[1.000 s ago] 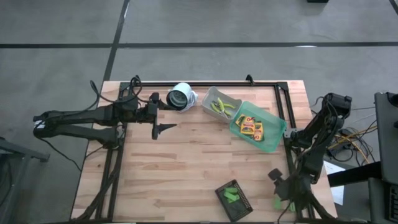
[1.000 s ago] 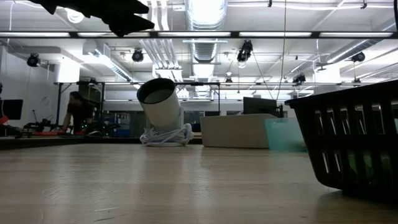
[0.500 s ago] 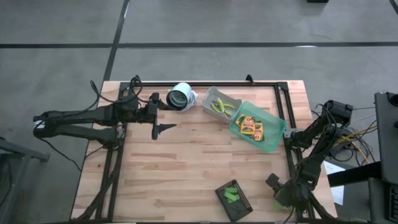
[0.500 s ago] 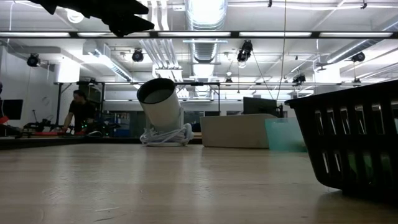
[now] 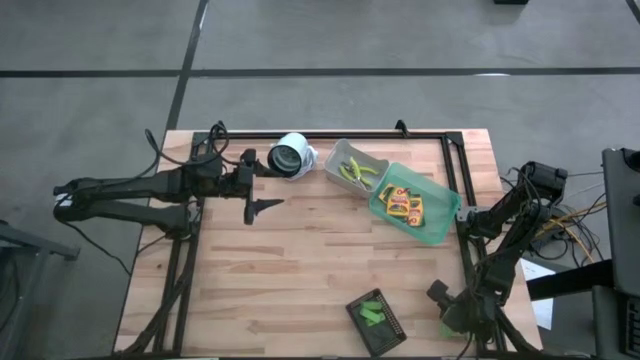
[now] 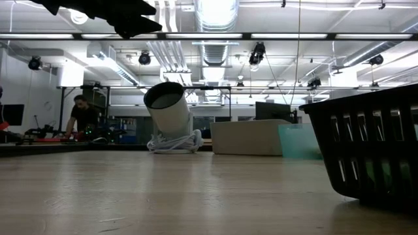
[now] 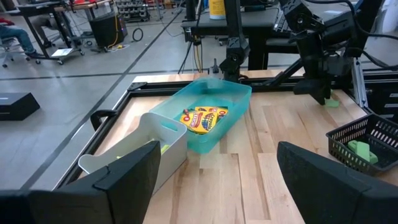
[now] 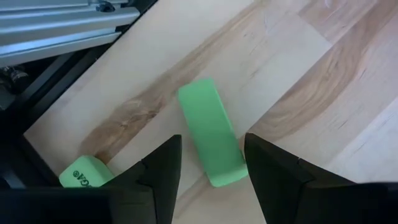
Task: Pick & Place School Supplies
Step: Put the green eraser into the black bin
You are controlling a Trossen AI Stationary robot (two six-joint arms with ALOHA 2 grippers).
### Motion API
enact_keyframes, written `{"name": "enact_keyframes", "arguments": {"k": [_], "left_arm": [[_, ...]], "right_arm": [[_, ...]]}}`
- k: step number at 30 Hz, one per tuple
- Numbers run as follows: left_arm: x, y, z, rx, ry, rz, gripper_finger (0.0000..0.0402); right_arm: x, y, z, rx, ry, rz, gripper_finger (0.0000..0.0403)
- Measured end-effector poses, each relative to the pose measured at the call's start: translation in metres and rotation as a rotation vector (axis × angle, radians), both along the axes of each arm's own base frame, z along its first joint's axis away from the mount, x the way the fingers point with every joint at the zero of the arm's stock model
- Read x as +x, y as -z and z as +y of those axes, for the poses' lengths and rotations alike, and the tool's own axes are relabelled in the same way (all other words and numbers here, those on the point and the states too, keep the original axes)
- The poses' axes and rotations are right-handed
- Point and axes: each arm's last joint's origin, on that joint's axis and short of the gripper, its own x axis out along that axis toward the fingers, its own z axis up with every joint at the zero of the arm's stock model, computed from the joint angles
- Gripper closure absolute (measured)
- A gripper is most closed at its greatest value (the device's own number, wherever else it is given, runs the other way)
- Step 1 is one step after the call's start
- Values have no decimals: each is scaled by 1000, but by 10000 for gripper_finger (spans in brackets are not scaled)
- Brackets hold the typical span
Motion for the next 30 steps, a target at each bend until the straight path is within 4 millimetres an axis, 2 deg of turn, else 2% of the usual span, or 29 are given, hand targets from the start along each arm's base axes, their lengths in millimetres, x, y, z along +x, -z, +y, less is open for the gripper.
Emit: {"name": "enact_keyframes", "arguments": {"k": [11,22,30], "left_arm": [[0,0,0,0,0,0,74],[0,0,0,0,0,0,74],[0,0,0,0,0,0,74]], "right_arm": [[-1,0,0,11,-16,28,288],[-1,1,0,8,-11,28,299],[-1,1,-1,7,-9,27,322]]}}
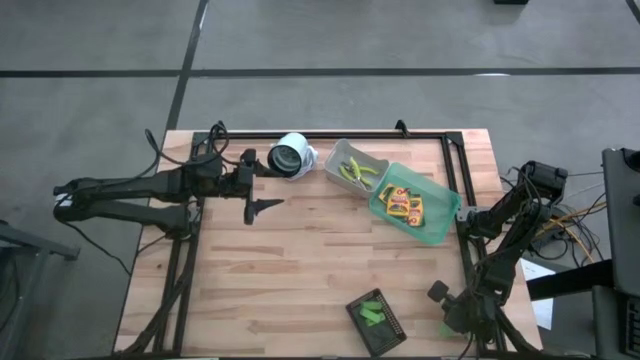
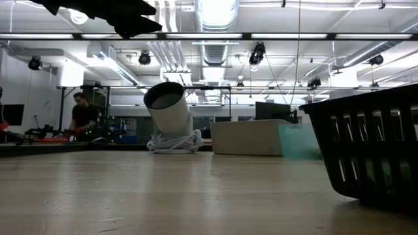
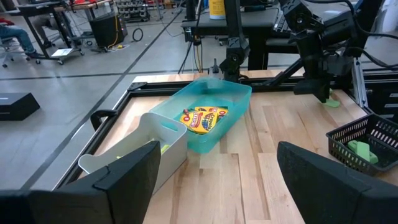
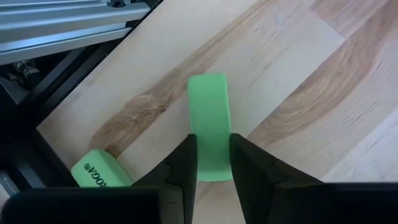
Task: Pick & Place School Supplies
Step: Put the green eraser into the black bin
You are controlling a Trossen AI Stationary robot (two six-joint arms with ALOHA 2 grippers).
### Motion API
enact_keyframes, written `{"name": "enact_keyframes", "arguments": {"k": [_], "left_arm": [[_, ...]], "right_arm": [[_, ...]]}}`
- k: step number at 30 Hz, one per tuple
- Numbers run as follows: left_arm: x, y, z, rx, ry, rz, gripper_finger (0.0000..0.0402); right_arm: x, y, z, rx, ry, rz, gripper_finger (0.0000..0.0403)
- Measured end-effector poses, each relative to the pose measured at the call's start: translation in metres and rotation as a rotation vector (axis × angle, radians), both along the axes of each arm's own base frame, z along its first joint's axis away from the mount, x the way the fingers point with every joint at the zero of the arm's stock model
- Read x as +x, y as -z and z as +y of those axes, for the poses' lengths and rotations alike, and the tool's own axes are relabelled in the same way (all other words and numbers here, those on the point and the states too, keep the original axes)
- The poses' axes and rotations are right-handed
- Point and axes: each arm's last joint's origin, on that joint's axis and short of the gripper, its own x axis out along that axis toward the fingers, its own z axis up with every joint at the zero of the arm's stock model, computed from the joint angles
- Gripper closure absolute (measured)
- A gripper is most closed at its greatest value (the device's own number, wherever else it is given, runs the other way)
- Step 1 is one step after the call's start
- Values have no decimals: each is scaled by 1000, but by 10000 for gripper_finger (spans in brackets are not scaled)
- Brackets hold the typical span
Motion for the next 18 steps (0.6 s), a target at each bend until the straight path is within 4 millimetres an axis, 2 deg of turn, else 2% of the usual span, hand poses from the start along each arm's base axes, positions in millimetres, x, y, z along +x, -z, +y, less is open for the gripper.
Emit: {"name": "enact_keyframes", "arguments": {"k": [9,18], "left_arm": [[0,0,0,0,0,0,74],[0,0,0,0,0,0,74]], "right_arm": [[0,0,0,-2,1,0,330],[1,1,-1,-7,48,-9,298]]}}
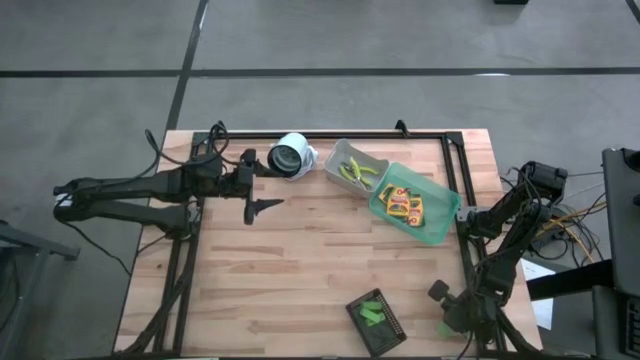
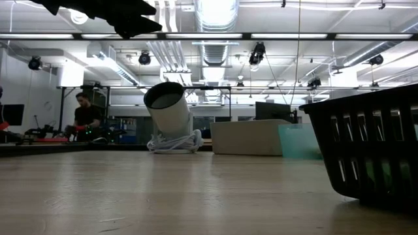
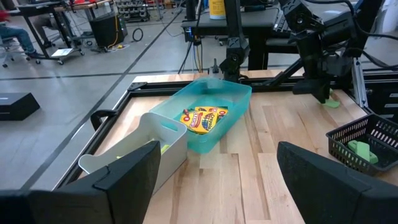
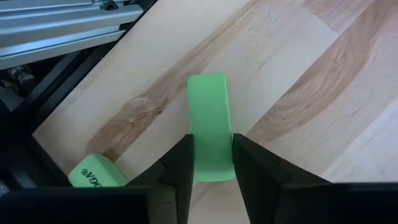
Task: Pick & Place School Supplies
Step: Put the green eraser into the black bin
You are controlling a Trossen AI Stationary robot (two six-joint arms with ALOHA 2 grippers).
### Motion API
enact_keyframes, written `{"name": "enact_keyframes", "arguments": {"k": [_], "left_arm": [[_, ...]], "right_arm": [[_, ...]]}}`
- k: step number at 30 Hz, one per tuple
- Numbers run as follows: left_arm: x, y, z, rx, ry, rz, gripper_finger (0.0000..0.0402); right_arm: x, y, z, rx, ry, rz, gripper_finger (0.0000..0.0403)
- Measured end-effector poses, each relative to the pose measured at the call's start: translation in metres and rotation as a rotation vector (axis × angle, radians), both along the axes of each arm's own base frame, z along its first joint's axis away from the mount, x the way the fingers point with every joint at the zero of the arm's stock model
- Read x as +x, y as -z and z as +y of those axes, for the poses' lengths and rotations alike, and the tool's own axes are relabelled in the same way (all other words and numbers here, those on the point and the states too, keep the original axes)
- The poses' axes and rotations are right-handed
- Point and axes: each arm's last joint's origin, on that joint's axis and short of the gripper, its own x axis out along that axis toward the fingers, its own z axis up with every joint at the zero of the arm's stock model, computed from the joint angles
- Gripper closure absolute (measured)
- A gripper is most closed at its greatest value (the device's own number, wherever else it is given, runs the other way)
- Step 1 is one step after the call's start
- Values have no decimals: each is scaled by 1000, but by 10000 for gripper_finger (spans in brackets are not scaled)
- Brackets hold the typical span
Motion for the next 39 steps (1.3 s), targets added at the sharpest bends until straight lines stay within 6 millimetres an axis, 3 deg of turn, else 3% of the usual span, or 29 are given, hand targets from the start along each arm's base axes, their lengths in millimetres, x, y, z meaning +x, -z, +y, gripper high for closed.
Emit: {"name": "enact_keyframes", "arguments": {"k": [8,15,24,33,39], "left_arm": [[0,0,0,0,0,0,74],[0,0,0,0,0,0,74],[0,0,0,0,0,0,74],[0,0,0,0,0,0,74],[0,0,0,0,0,0,73]], "right_arm": [[0,1,-1,-16,-2,-12,258],[1,6,1,-37,-42,-12,249],[1,7,1,-48,-76,-24,270],[1,7,1,-49,-76,-24,326],[1,7,1,-49,-76,-23,326]]}}
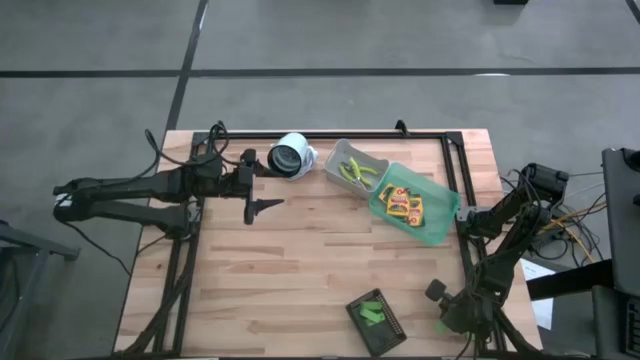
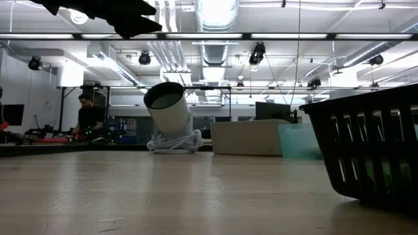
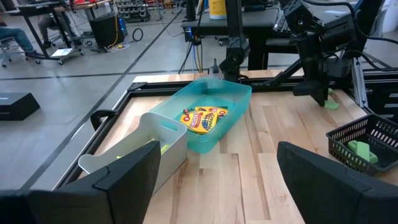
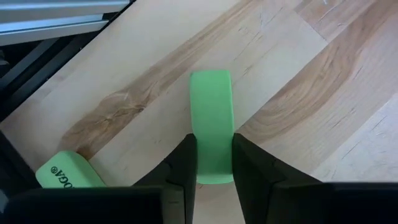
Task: Pick & Place School Supplies
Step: Put the green eraser into the black bin
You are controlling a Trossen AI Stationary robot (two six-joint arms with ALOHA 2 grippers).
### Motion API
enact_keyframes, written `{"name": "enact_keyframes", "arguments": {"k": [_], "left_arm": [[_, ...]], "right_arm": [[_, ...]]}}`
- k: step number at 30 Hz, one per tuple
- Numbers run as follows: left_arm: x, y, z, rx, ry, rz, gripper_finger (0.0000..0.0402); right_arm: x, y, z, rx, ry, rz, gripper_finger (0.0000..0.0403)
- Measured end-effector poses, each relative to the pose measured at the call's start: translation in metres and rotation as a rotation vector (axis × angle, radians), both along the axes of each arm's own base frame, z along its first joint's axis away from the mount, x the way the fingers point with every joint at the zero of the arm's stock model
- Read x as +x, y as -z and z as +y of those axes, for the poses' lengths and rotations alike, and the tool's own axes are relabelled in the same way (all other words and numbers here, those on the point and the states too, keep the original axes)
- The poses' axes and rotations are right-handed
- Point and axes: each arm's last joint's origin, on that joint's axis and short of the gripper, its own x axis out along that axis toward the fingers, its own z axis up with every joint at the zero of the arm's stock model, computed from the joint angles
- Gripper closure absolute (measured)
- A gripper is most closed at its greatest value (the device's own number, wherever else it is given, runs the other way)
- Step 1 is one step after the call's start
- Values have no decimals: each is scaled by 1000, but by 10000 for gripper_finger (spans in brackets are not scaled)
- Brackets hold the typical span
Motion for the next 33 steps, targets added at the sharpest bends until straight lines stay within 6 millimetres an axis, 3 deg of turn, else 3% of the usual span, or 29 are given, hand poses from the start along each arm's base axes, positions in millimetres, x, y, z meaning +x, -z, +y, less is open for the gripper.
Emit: {"name": "enact_keyframes", "arguments": {"k": [9,20,33], "left_arm": [[0,0,0,0,0,1,74],[0,0,0,0,0,1,74],[0,0,0,0,0,0,74]], "right_arm": [[-1,-6,-3,17,4,-10,323],[-4,-31,-13,87,13,-54,323],[3,-66,-27,157,210,-371,316]]}}
